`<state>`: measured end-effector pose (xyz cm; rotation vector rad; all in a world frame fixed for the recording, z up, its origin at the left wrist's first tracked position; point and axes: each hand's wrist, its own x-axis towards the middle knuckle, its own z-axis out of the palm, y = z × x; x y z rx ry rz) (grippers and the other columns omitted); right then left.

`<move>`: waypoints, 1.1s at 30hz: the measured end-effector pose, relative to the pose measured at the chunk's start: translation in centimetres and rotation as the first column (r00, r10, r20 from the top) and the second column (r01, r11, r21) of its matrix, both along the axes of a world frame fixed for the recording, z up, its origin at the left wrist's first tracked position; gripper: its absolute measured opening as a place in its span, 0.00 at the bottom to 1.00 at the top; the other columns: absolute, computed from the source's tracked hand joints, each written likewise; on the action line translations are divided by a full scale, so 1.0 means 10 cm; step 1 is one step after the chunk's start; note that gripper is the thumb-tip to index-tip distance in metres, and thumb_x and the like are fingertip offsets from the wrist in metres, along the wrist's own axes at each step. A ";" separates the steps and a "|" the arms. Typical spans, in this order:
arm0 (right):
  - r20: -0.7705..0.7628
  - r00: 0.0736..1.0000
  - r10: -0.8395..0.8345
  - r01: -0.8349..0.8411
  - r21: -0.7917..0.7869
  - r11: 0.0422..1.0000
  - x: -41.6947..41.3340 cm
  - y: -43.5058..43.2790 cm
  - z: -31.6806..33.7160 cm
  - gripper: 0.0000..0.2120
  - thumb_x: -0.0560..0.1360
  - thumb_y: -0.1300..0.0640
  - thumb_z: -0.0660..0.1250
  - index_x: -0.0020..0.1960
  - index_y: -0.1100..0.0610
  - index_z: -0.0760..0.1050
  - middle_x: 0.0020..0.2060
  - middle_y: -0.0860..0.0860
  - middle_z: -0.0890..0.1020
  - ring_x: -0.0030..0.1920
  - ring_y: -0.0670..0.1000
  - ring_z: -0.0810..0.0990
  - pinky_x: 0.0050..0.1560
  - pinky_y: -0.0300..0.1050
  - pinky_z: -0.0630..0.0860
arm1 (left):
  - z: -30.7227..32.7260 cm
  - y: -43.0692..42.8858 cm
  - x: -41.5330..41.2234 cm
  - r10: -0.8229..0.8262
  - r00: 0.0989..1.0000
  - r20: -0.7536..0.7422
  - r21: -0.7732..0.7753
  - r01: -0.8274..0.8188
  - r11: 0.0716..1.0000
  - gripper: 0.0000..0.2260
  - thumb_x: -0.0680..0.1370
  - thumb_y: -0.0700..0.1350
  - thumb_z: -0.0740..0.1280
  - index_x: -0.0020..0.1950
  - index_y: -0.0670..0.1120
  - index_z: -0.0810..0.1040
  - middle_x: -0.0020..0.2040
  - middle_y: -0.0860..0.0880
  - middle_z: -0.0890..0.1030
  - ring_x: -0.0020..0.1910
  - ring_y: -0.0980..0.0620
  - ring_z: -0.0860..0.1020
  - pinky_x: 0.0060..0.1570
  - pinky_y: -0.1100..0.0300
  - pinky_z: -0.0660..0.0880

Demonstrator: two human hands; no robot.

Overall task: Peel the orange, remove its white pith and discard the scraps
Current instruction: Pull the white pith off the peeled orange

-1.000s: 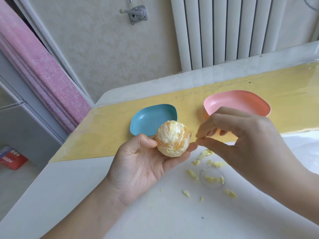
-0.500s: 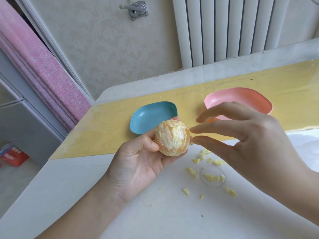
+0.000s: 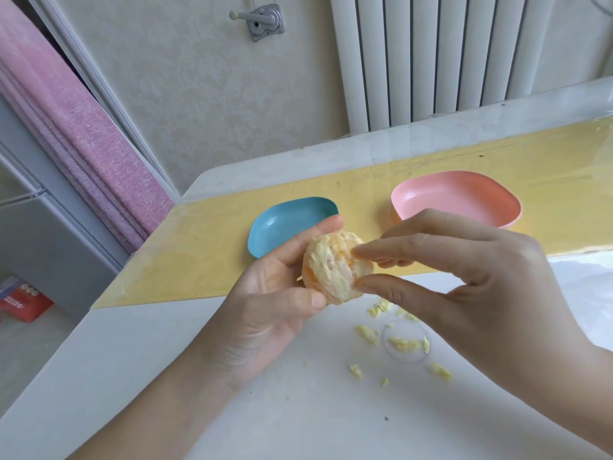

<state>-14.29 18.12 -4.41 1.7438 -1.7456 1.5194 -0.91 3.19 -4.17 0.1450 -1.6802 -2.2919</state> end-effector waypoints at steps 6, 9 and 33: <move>0.018 1.000 0.002 -0.002 0.004 1.000 -0.01 0.01 0.04 0.04 0.67 0.54 0.74 0.41 0.52 0.84 0.35 0.42 0.80 0.35 0.37 0.76 0.40 0.23 0.68 | 0.03 0.00 0.03 0.103 0.995 -0.008 -0.239 -0.102 0.966 0.35 0.61 0.42 0.80 0.67 0.51 0.76 0.62 0.49 0.79 0.61 0.51 0.76 0.56 0.62 0.73; 0.040 0.999 0.030 -0.030 0.021 0.999 -0.03 0.02 0.05 0.02 0.67 0.54 0.74 0.39 0.50 0.83 0.34 0.40 0.80 0.34 0.38 0.76 0.39 0.23 0.68 | 0.04 0.02 0.03 0.113 0.993 -0.030 -0.288 -0.117 0.950 0.33 0.61 0.43 0.80 0.65 0.53 0.77 0.63 0.48 0.78 0.62 0.51 0.76 0.56 0.61 0.73; 0.088 0.982 0.167 -0.170 0.028 0.985 -0.04 0.06 0.17 0.15 0.66 0.63 0.74 0.36 0.45 0.74 0.32 0.41 0.76 0.35 0.40 0.76 0.40 0.25 0.68 | 0.05 0.13 0.02 0.132 0.989 -0.064 -0.180 -0.141 0.974 0.30 0.59 0.46 0.81 0.60 0.52 0.80 0.54 0.49 0.81 0.53 0.52 0.79 0.53 0.61 0.75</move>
